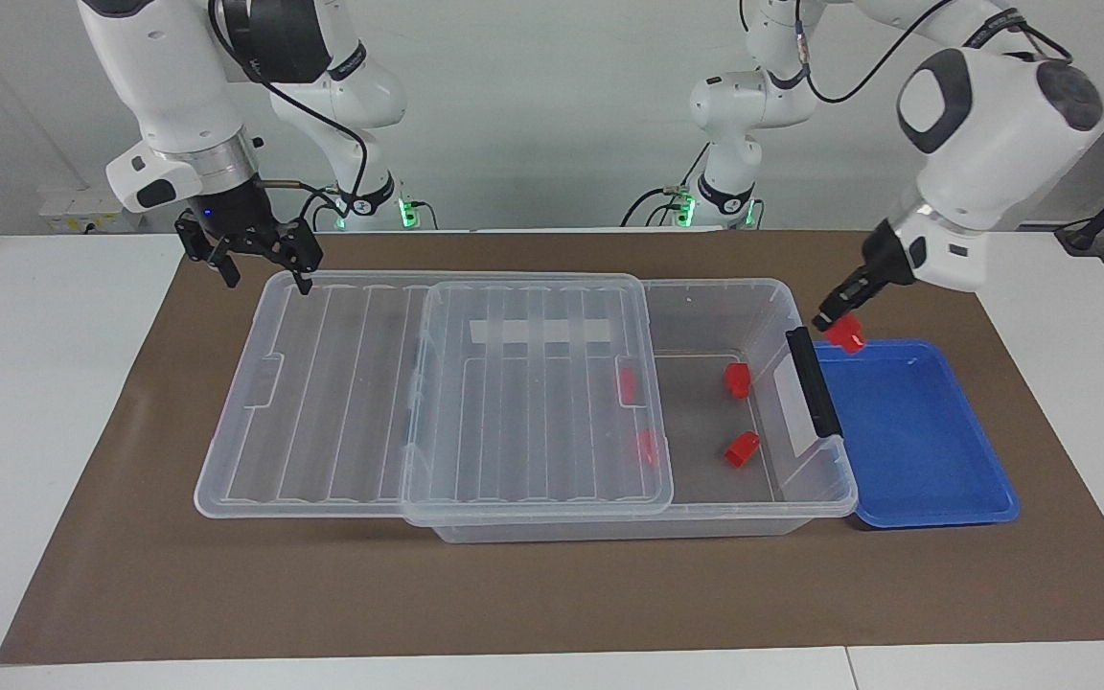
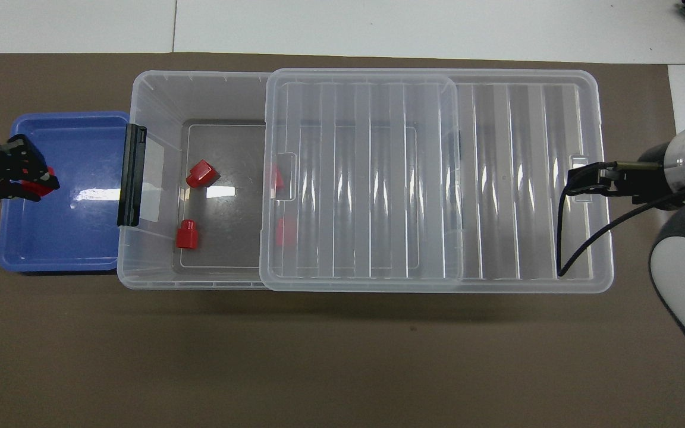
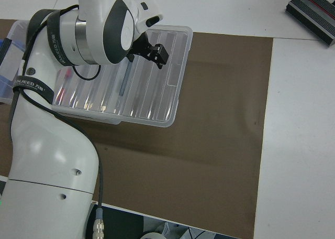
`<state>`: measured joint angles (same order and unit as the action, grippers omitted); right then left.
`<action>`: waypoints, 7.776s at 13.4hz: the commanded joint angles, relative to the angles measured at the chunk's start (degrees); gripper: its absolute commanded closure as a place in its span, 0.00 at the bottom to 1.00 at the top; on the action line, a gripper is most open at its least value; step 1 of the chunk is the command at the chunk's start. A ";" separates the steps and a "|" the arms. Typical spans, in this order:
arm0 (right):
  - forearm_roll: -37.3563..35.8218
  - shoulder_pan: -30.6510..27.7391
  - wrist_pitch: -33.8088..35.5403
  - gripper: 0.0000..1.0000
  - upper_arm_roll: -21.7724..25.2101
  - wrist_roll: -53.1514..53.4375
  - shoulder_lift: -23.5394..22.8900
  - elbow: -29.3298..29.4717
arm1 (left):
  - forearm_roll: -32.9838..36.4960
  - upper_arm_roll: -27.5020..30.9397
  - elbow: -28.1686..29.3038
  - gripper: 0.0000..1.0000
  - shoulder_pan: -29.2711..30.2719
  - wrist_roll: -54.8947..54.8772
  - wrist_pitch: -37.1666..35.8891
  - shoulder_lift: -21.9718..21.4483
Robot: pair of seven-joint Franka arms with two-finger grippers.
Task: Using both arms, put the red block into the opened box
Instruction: 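Carry the red block with the left gripper into the opened box, then open the left gripper to drop the block, then lift away, then slide the lid back shut with the right gripper while the left gripper withdraws, then release the lid and draw the right gripper back from the box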
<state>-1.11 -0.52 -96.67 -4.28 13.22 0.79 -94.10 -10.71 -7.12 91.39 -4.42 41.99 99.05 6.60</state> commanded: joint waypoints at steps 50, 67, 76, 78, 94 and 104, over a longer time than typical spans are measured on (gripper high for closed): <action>-0.64 -13.28 -26.72 1.00 0.41 -14.37 -1.14 -18.75 | 19.59 1.32 19.64 0.00 -11.85 1.35 27.54 7.99; 7.09 -4.33 -20.93 1.00 -0.38 -13.84 0.09 -20.86 | 12.38 1.76 2.12 0.00 13.11 -46.38 -13.27 -10.03; 7.09 4.38 -19.70 1.00 -0.46 -13.40 0.61 -20.95 | 12.21 1.06 6.17 0.00 10.39 -46.03 -9.49 -11.88; 7.18 5.96 -19.87 1.00 -0.47 -13.31 0.61 -20.95 | 12.21 1.06 6.26 0.00 10.22 -46.03 -9.40 -11.88; 7.53 9.66 -21.55 1.00 -0.55 -13.31 0.44 -20.60 | 10.89 1.58 6.26 0.00 4.94 -46.38 -7.29 -11.88; 6.12 1.76 -17.33 0.80 0.68 -11.91 3.69 -17.61 | 10.89 1.68 5.99 0.00 7.84 -45.94 -6.85 -11.79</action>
<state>5.04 3.02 -115.27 -3.53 -0.27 3.21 -111.82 0.74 -5.24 95.34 2.30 -3.56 90.90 -3.50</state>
